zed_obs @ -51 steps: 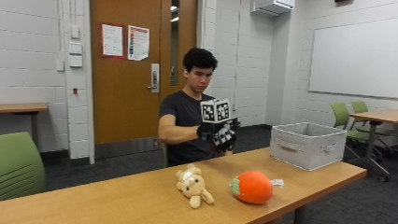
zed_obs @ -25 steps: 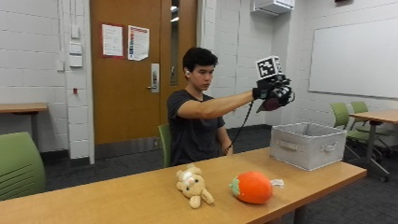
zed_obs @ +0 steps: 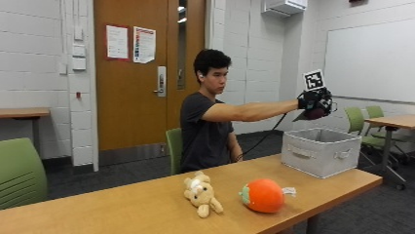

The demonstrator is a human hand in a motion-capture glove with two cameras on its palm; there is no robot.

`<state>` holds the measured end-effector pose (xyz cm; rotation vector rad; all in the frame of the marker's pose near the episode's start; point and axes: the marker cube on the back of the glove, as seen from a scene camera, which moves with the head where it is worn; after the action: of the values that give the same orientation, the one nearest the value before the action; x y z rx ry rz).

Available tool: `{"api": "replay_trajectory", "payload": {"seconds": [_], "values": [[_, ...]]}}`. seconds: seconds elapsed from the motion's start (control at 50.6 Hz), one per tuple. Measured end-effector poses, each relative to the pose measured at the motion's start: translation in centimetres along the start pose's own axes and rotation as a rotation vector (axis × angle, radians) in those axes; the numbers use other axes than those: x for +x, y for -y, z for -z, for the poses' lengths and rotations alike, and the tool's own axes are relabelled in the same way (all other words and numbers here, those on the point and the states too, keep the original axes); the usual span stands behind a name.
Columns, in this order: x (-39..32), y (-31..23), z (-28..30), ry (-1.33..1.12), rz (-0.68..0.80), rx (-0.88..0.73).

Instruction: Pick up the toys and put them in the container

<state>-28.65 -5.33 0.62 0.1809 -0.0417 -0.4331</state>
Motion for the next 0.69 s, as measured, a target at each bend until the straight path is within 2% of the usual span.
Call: {"api": "replay_trajectory", "payload": {"seconds": [0.059, 0.178, 0.257, 0.396, 0.455, 0.554, 0.653, 0.692], "values": [[-0.6, -0.1, -1.2, -0.004, 0.061, -0.032], [-0.9, -0.1, -3.1, 0.024, -0.062, -0.154], [-0.3, -0.8, -3.3, 0.043, 0.042, -0.141], [1.4, -1.2, -2.1, 0.069, 0.026, -0.112], [2.5, -1.5, -0.7, 0.155, 0.020, -0.108], [7.9, -3.0, 1.0, 0.028, 0.103, -0.069], [12.1, -4.3, 2.8, 0.022, -0.041, -0.058], [14.0, -5.4, 3.7, 0.052, -0.046, -0.056]]}}
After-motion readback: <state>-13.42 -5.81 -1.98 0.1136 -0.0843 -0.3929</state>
